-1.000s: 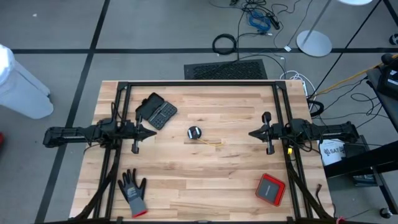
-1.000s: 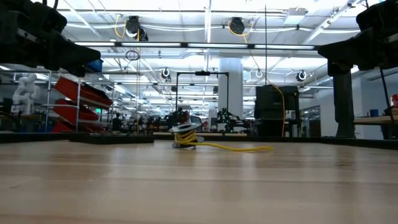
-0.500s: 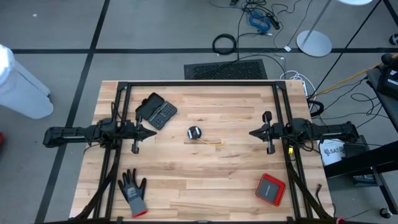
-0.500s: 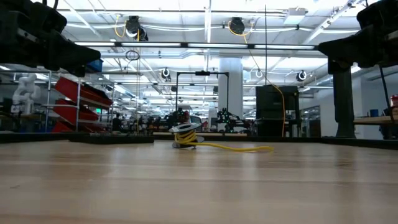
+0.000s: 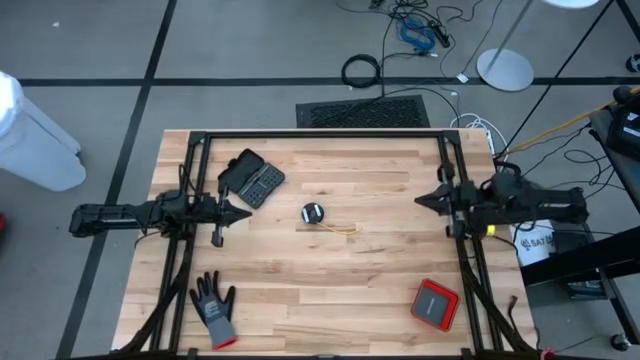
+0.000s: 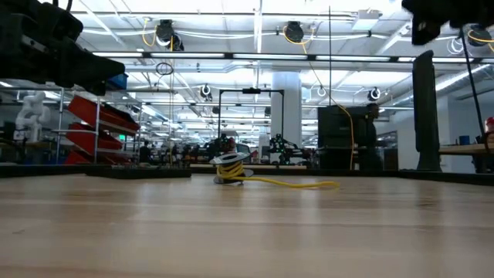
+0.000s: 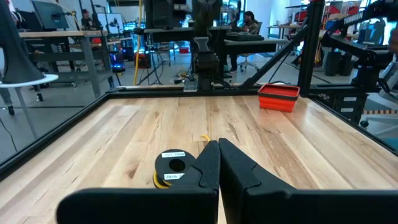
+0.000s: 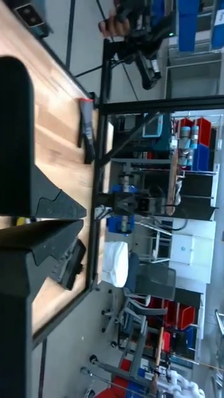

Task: Coil cords
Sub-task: Uncoil the yellow wire from the spool

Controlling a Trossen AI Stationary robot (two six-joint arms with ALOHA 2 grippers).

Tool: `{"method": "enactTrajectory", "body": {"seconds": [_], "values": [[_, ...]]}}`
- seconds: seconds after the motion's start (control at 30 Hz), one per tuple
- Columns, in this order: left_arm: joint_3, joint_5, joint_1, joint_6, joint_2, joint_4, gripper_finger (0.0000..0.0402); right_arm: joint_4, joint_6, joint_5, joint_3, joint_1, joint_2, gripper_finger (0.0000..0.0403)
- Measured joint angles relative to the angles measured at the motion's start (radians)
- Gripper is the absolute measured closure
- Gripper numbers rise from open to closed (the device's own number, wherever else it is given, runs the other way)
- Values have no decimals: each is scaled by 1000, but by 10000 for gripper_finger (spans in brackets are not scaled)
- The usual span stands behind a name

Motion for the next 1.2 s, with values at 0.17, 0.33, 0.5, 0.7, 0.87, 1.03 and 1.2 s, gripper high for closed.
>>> {"method": "enactTrajectory", "body": {"seconds": [0.17, 0.33, 0.5, 0.7, 0.87, 1.03, 1.2], "values": [[0, 0, 0, 0, 0, 0, 400, -21, 0, 0, 206, 0, 119, 403], [0, -8, 0, 1, 0, 21, 400, -8, -18, 2, 384, 0, 241, 403], [0, -48, 0, -1, 0, 61, 400, -13, -52, 2, 497, 0, 367, 403], [0, -48, 0, -2, 0, 117, 400, -15, -48, 1, 538, 0, 495, 403], [0, -48, 0, -2, 0, 165, 400, -13, -5, -37, 526, 0, 571, 403], [0, -48, 0, -18, 0, 166, 400, 6, 13, -81, 491, 6, 605, 403], [23, -48, 0, -53, 0, 160, 400, 45, 17, -80, 418, 14, 610, 403]]}}
